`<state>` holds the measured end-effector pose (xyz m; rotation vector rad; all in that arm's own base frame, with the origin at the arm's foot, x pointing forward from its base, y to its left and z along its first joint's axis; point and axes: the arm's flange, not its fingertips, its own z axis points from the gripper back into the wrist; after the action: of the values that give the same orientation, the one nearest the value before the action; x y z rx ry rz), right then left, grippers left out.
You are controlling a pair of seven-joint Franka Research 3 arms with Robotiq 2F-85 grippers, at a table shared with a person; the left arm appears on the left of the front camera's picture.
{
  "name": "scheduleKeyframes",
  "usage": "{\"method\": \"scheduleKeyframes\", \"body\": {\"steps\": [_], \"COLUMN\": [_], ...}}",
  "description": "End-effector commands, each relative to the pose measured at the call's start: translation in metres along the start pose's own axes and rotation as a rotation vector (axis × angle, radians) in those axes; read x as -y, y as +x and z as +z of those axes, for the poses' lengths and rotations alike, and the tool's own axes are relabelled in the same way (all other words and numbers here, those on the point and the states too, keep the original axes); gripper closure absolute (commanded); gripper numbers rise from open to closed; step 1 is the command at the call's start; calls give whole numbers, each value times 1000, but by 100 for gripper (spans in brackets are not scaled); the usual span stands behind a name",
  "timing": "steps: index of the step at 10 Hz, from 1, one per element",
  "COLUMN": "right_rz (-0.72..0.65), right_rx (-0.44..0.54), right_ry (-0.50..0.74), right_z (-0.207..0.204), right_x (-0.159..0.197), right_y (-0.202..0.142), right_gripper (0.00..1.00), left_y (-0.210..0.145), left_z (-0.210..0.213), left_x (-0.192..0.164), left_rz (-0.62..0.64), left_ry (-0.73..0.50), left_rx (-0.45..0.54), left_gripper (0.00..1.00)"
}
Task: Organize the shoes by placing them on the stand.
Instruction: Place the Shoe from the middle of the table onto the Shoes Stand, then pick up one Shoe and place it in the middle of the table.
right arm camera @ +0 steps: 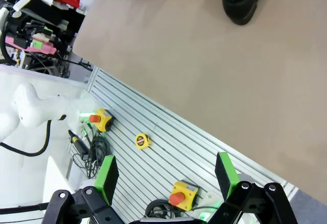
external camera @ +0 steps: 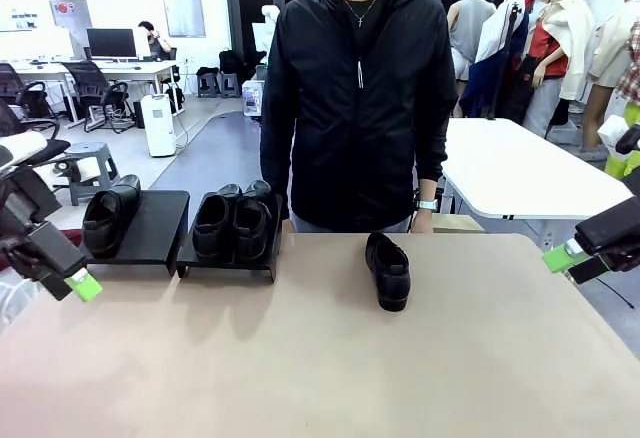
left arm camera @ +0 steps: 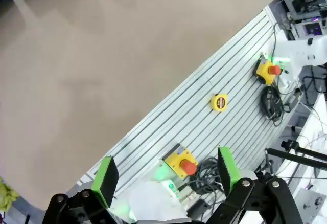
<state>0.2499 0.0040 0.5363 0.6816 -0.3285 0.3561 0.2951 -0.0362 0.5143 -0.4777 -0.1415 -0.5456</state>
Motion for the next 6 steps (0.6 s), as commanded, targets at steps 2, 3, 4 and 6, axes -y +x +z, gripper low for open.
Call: {"method": "scheduleKeyframes", "body": {"steps": [2, 3, 4, 6], "right_rz": [-1, -1, -1, -1], "right_rx": [3, 3, 3, 3], "right_ry": [8, 8, 8, 8], "right_z": [1, 1, 1, 1], "right_x": [1, 1, 1, 1], "right_y": [-2, -2, -2, -2], "right_gripper": [0, 0, 0, 0], "left_y": [1, 1, 1, 1], "left_z": [3, 3, 3, 3], "left_x": [-5, -5, -5, -5], "left_rz": [19, 19, 19, 19], "left_ry": [0, 0, 0, 0], "left_rx": [3, 3, 3, 3], "left_gripper": [0, 0, 0, 0]}}
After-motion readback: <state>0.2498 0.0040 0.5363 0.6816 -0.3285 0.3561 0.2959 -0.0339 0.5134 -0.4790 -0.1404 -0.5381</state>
